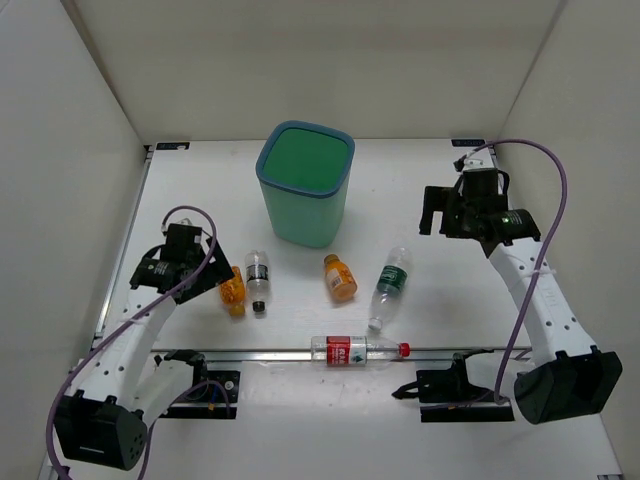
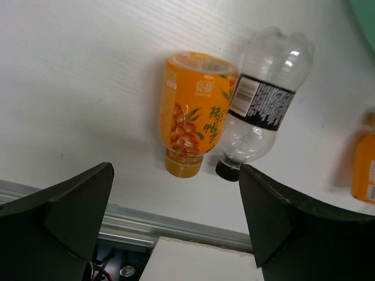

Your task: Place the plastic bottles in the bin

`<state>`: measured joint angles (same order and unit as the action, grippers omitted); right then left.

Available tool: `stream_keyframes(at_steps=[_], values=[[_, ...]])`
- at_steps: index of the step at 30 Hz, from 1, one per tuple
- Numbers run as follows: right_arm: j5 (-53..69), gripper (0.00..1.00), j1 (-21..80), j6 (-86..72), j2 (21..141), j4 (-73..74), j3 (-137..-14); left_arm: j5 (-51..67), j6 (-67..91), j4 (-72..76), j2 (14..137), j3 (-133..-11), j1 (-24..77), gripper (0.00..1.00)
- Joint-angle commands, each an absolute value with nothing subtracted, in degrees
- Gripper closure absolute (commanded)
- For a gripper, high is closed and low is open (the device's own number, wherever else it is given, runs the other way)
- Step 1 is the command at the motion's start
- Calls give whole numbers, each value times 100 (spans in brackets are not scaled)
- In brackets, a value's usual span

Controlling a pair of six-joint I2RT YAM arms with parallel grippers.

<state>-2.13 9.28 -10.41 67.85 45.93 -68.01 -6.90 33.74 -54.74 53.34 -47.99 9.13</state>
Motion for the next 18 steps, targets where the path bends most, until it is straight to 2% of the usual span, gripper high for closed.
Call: stream_keyframes(at_steps=[1, 5, 12, 15, 18], values=[[-45, 1, 932, -967, 6426, 4202, -6601, -782, 3630, -5248, 5212, -4379, 1142, 1], [-272, 0, 1037, -993, 6337, 4095, -6539, -564, 3674, -4336, 5352, -3842, 1142, 1], [-361, 1, 1283, -1125, 6408, 4228, -6434, -941, 3727, -3413, 6002, -3490, 1275, 4], [-466, 0, 1450, -1256, 6302, 4157, -6302, -1072, 3761, -2989, 6161, -3367, 1248, 12], [-282, 1, 1363, -1371, 6241, 4122, -6153, -1064, 3806, -2471, 6319, -3182, 1213, 28]])
